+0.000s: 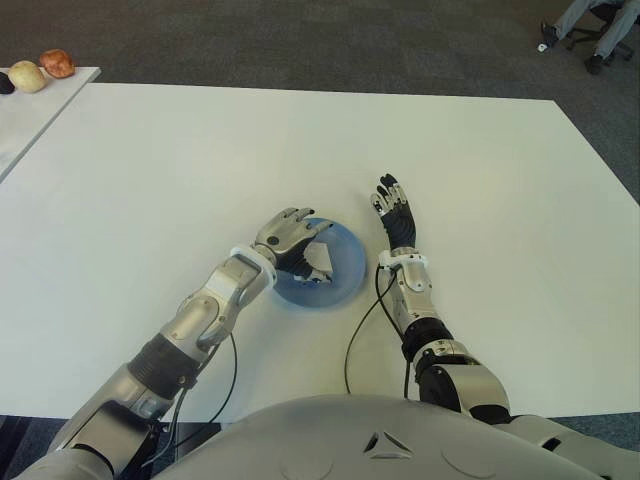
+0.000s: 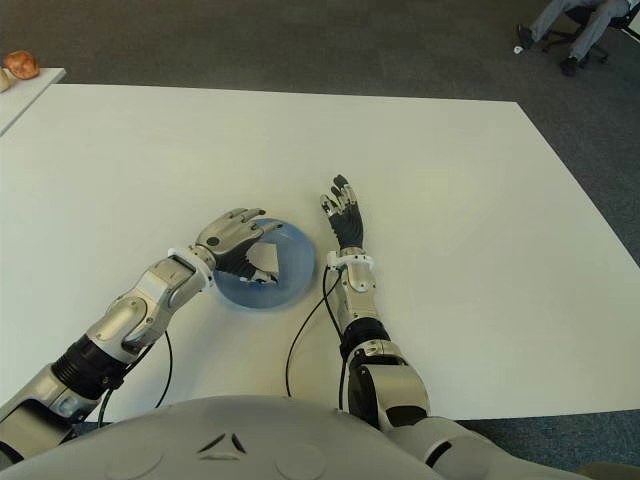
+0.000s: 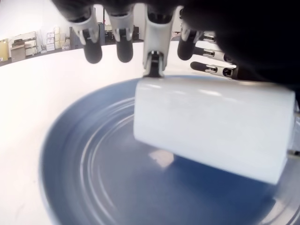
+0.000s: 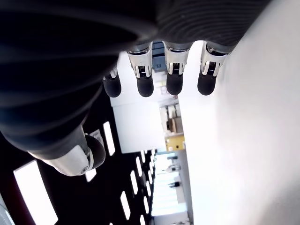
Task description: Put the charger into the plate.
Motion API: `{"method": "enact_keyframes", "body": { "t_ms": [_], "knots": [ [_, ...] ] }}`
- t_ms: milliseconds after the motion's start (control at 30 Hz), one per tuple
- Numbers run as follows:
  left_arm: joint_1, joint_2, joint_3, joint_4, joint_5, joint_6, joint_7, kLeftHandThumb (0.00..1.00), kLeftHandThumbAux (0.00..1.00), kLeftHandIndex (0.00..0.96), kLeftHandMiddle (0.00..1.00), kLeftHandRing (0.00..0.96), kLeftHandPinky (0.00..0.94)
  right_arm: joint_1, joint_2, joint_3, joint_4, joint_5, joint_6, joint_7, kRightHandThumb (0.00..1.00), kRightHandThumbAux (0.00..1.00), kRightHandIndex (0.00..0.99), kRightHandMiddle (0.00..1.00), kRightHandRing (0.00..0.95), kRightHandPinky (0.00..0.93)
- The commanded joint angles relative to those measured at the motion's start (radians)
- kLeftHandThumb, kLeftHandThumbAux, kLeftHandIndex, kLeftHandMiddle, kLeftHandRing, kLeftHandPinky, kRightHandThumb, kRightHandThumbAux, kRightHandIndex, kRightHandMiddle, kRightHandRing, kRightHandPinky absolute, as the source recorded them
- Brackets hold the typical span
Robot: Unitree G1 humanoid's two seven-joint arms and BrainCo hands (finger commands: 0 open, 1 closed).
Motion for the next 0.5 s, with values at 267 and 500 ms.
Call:
{"method": "enact_keyframes", "body": {
  "t_ms": [267,500],
  "knots": [
    [0.025,-0.005,0.021,-0.011,-0.042,-0.022,0.036,0.190,0.487,0.221,0.149,0.104,0.087,0.049,-0.003,-0.002,0.028,0.002,0.038,-0.002,0.049,0.583,0.000,0.028,0.001,0.000],
    [0.032,-0.007,0.031,-0.008,-0.072,-0.044,0.066,0.276,0.495,0.311,0.250,0.198,0.144,0.048,-0.003,-0.003,0.029,0.002,0.037,-0.007,0.045,0.558,0.004,0.047,0.011,0.000]
  ]
}}
